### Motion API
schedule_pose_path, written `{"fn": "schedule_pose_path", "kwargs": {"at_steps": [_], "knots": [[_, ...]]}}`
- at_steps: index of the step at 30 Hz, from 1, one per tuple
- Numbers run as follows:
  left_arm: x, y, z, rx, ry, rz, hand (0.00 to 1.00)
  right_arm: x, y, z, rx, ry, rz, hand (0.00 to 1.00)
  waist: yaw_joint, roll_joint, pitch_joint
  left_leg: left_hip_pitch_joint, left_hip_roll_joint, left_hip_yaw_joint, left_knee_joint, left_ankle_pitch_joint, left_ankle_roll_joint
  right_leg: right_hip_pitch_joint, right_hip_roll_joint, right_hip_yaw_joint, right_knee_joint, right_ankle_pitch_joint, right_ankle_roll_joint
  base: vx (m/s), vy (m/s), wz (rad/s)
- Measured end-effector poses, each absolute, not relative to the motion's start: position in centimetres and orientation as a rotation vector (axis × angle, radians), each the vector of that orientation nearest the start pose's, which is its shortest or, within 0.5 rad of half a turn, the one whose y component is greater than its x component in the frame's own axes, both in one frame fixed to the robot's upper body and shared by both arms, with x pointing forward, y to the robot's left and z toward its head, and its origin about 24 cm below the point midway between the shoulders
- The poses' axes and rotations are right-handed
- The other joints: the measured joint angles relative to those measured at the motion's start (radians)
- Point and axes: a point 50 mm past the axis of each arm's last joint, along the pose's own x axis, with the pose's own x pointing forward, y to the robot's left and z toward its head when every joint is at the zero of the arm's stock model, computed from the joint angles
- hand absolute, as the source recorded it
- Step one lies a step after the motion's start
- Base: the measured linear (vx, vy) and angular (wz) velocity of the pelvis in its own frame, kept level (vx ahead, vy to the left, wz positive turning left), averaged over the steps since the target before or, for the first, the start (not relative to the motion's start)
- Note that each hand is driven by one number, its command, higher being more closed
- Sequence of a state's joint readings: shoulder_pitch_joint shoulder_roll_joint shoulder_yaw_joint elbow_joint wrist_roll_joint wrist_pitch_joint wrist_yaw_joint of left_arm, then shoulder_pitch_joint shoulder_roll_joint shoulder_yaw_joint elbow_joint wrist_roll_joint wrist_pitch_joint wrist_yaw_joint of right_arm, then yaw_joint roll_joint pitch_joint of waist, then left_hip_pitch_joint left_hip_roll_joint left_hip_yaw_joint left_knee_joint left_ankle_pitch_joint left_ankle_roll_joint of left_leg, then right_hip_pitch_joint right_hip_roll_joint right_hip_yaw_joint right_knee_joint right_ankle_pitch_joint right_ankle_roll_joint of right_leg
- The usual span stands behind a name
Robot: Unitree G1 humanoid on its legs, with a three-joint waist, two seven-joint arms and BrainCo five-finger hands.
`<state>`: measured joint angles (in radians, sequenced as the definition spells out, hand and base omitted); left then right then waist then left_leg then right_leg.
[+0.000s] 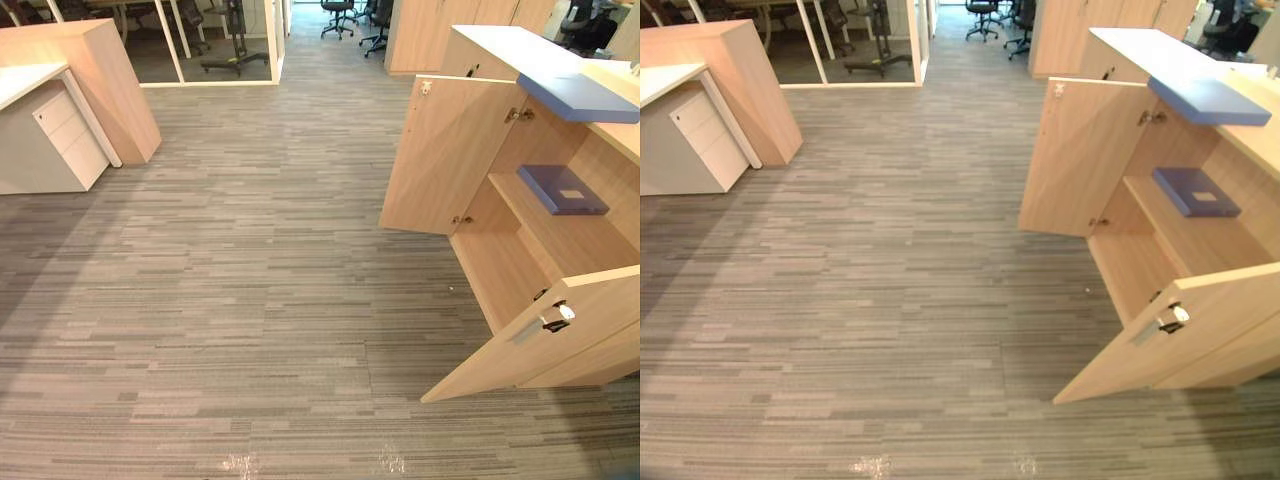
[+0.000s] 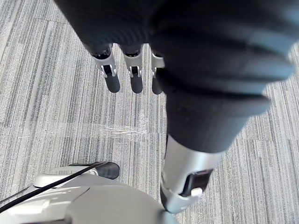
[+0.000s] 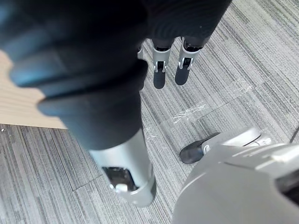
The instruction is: Walk over to the cabinet, pick up the folder, carry it to the office cabinet, place the folder inside the office cabinet, then close the office cabinet door
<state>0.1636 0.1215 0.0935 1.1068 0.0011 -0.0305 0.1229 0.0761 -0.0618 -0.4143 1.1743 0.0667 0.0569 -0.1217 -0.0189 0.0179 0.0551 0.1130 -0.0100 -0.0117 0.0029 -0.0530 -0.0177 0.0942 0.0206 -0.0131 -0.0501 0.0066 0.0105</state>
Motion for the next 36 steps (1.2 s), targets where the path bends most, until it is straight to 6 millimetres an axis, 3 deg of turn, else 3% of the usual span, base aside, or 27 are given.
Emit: {"fn": "schedule_pose_path", "kwargs": {"at_steps": [36], "knots": [[5.88, 21.48, -16.60, 0.169, 1.191, 0.232, 0.00, 6.00, -21.59, -17.03, 0.202, 1.255, -0.564, 0.00, 0.003, 0.001, 0.028, 0.027, 0.017, 0.003, -0.020, 0.000, -0.011, 0.032, 0.017, -0.004, -0.031, 0.005, -0.005, 0.00, 0.000, 0.00]]}}
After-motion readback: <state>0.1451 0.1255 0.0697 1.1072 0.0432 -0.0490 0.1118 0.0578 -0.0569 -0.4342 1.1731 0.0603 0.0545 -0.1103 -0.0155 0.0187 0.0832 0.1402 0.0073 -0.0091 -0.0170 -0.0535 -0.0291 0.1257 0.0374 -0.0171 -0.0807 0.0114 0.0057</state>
